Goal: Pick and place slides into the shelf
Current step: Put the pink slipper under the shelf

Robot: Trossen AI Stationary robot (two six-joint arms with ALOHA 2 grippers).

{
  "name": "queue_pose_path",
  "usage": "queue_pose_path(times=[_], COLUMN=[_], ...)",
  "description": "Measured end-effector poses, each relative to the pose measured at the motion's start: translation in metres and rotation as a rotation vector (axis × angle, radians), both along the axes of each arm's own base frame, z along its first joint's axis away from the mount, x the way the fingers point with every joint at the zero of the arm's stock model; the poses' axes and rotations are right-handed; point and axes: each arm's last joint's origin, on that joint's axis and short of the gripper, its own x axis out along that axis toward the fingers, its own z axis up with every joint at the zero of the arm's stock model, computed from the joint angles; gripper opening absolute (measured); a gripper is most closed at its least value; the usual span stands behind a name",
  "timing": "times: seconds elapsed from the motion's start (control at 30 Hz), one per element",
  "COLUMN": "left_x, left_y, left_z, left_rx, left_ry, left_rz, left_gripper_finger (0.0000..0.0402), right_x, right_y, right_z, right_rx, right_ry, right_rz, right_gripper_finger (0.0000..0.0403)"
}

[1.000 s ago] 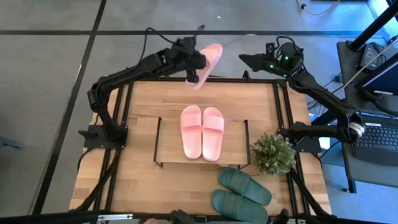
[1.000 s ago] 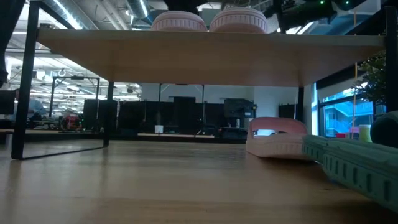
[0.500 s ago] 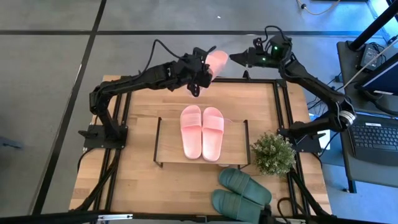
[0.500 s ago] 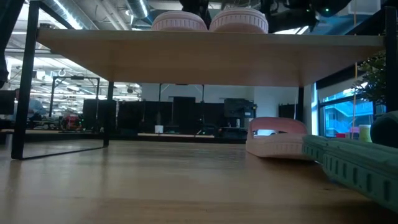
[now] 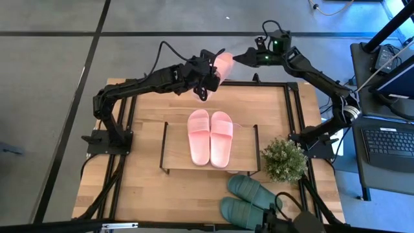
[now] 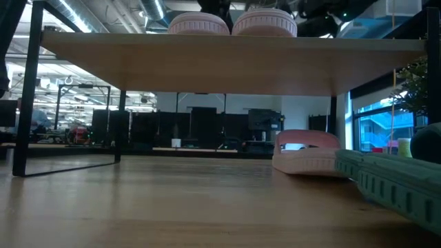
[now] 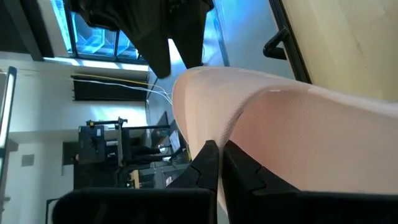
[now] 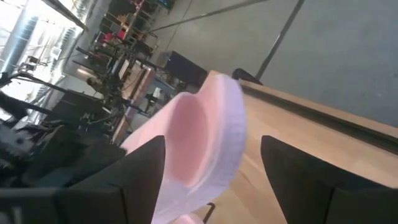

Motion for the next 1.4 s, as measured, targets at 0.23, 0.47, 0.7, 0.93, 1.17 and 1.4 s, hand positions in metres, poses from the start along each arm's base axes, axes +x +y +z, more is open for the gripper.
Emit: queue_pose_path(times=[0.23, 0.47, 0.7, 0.93, 1.17, 1.4], left_x=[0.001, 0.003, 0.007, 0.007, 0.007, 0.006], left_y=[-0.002, -0.006, -0.015, -0.016, -0.016, -0.014], left_z=[0.001, 0.002, 0.006, 0.007, 0.006, 0.005], left_rx=[0.002, 0.008, 0.038, 0.045, 0.046, 0.042], left_ry=[-0.007, -0.025, -0.041, -0.047, -0.04, -0.035], left_rz=[-0.006, -0.016, -0.056, -0.048, -0.044, -0.038], left_gripper_finger=[0.0, 0.0, 0.0, 0.0, 0.0, 0.0026], right_x=[0.004, 0.005, 0.007, 0.009, 0.01, 0.01], right_y=[-0.005, -0.005, -0.003, -0.001, 0.0, 0.0], right_z=[-0.003, -0.003, -0.001, -0.001, -0.001, -0.001], right_rx=[0.009, 0.012, 0.017, 0.026, -0.031, -0.076], right_ry=[0.007, 0.003, -0.019, -0.027, -0.017, -0.009], right_rz=[0.0, 0.005, 0.025, 0.061, 0.08, 0.09], right_gripper_finger=[0.0265, 0.0264, 0.023, 0.0155, 0.0077, 0.0048])
